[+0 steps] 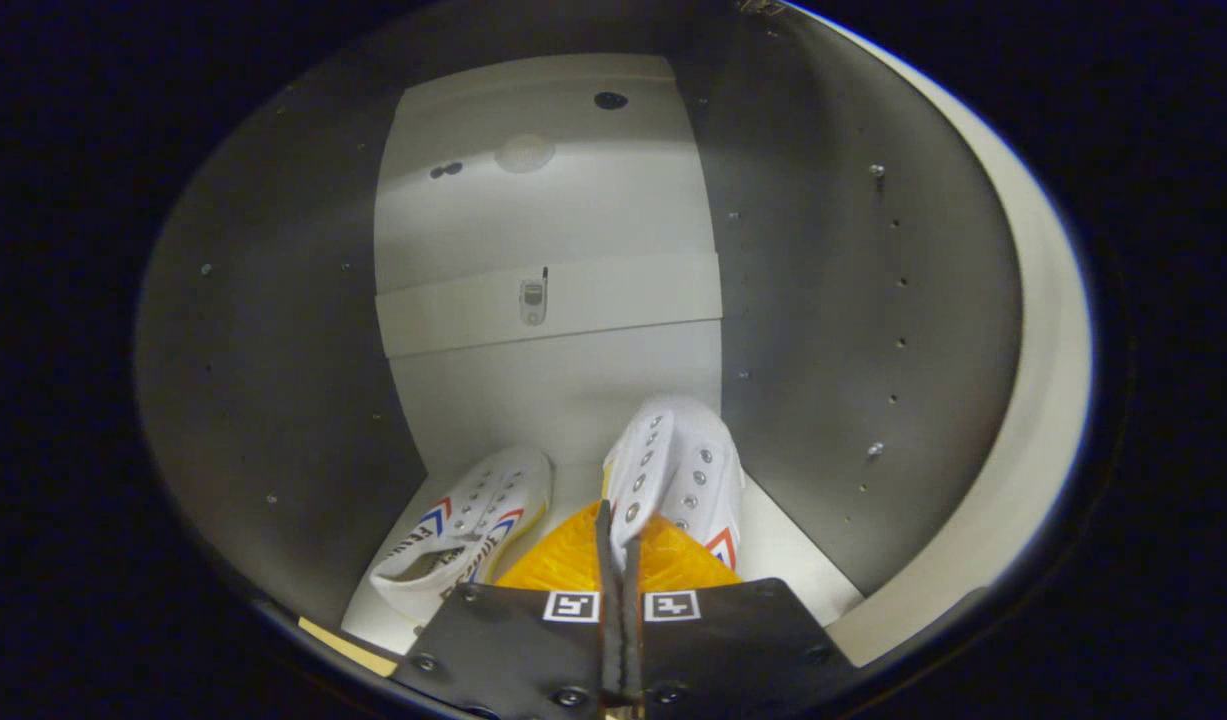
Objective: Open the shoe cabinet door, grab the shoes and put them into the shoe cabinet, then close the shoe cabinet door.
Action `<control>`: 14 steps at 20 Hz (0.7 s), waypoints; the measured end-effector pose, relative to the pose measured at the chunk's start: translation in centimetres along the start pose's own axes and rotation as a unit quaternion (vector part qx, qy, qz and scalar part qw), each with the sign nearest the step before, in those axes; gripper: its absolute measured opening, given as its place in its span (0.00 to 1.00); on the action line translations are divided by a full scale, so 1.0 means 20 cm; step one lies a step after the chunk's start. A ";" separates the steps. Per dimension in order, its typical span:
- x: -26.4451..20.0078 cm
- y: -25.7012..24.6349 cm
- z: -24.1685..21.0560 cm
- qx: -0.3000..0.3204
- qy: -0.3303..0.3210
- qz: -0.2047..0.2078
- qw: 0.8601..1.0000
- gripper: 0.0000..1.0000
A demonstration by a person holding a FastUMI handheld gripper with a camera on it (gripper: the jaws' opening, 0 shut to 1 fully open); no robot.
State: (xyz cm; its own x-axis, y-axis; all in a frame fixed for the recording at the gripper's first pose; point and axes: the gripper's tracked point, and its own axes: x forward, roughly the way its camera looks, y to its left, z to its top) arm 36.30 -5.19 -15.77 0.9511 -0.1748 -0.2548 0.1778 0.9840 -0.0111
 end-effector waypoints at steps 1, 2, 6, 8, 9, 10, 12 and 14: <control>0.05 0.00 0.00 -0.005 0.005 -0.002 1.000 0.02; 0.07 -0.01 -0.01 -0.008 0.010 -0.002 1.000 0.02; 0.21 0.03 0.00 -0.030 0.020 0.004 0.999 0.02; 0.28 0.05 -0.04 -0.045 0.034 0.007 0.998 0.02; 0.30 0.06 -0.06 -0.048 0.043 0.009 0.998 0.02; 0.32 0.06 -0.08 -0.048 0.051 0.013 0.997 0.02; 0.35 0.08 -0.12 -0.047 0.061 0.021 0.997 0.02; 0.36 0.09 -0.13 -0.049 0.066 0.023 0.996 0.03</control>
State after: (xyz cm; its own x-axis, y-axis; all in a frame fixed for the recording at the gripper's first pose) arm 42.73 -4.63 -20.20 0.9154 -0.1295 -0.3812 0.1032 0.9907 -0.0886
